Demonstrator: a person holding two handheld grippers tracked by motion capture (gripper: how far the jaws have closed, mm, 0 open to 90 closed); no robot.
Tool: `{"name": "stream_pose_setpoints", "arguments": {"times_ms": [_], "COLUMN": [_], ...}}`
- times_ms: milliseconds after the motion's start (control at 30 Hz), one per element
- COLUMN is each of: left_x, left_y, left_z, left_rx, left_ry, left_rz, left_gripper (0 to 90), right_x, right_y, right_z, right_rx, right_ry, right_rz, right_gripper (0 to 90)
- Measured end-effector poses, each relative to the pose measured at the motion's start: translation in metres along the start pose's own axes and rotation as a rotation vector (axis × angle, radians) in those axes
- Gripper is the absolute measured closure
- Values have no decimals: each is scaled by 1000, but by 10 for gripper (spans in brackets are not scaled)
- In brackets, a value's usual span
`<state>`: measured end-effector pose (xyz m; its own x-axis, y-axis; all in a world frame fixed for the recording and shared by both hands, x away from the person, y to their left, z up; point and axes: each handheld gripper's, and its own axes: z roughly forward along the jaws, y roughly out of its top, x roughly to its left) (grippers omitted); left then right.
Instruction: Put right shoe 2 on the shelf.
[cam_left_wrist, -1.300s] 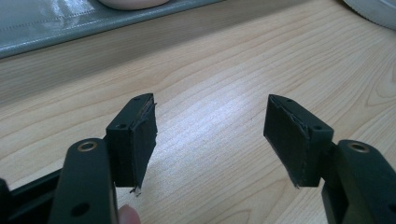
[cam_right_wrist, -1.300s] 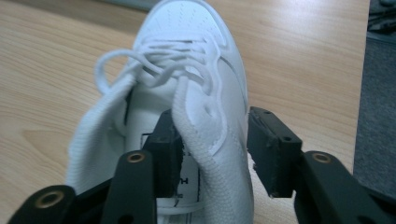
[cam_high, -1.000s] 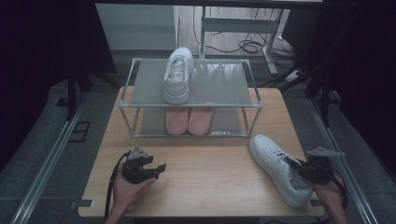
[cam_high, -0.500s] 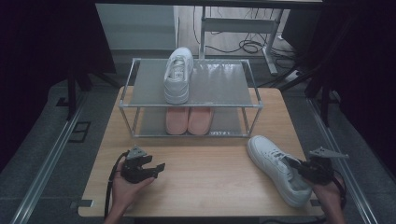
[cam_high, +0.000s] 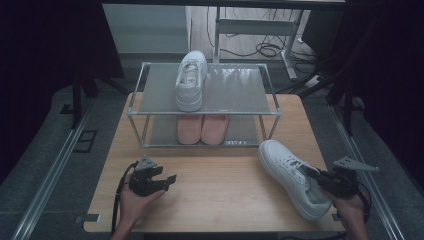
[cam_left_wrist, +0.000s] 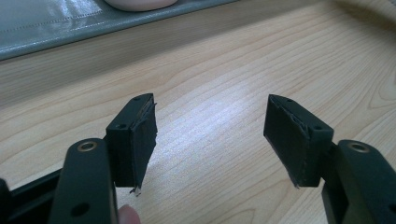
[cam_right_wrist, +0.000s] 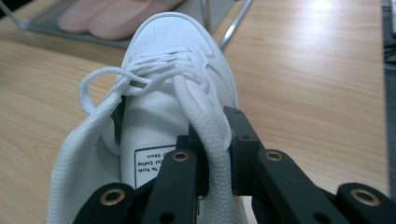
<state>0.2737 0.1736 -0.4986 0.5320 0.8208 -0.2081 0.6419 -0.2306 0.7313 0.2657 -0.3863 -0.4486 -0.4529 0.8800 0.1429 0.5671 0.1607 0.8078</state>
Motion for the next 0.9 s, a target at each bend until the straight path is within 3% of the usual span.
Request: {"name": "stream_pose_setpoints", "arguments": {"times_ms": [400,900], "left_x": [1,1], "left_y": [0,0], "left_z": [-1,0], "left_rx": [-1,1], "left_ry": [0,1], "left_rz": [-1,-2], "left_gripper": [349,349], "right_x": [23,50], "right_y": [7,20], "right_z": [4,19], "right_rx": [-66,-97], "right_ry": [63,119], "right_rz": [20,4], "right_gripper": [826,826]}}
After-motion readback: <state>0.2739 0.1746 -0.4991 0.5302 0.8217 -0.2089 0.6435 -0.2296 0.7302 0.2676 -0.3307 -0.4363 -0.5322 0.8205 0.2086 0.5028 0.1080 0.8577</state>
